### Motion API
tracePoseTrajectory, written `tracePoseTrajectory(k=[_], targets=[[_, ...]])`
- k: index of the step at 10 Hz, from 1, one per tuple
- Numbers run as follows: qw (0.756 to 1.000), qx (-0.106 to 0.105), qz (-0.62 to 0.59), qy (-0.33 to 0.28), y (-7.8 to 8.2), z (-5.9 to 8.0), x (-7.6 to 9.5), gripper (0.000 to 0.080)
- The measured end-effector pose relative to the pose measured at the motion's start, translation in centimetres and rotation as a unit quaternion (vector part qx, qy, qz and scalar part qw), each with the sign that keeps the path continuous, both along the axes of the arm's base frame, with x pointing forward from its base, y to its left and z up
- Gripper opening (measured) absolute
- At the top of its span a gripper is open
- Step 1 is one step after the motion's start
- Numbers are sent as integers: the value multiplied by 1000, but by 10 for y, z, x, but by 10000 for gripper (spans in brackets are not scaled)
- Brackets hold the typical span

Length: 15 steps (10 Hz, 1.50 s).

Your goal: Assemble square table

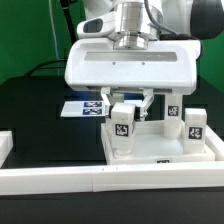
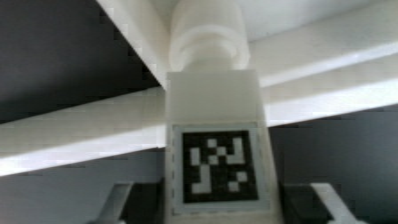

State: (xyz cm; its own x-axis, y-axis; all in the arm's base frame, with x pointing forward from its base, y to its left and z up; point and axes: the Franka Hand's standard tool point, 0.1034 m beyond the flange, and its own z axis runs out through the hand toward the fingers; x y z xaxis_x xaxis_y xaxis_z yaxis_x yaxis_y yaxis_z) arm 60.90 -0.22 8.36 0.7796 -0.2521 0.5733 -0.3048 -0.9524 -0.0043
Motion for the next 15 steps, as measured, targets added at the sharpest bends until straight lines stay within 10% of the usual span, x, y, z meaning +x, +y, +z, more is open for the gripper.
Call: tracePoseTrajectory(k=[7,10,15], targets=[[1000,1,2,1,12,-7,-1,290],[1000,2,2,4,12,-8,-2,588],[1000,2,2,4,12,-9,-2,648]])
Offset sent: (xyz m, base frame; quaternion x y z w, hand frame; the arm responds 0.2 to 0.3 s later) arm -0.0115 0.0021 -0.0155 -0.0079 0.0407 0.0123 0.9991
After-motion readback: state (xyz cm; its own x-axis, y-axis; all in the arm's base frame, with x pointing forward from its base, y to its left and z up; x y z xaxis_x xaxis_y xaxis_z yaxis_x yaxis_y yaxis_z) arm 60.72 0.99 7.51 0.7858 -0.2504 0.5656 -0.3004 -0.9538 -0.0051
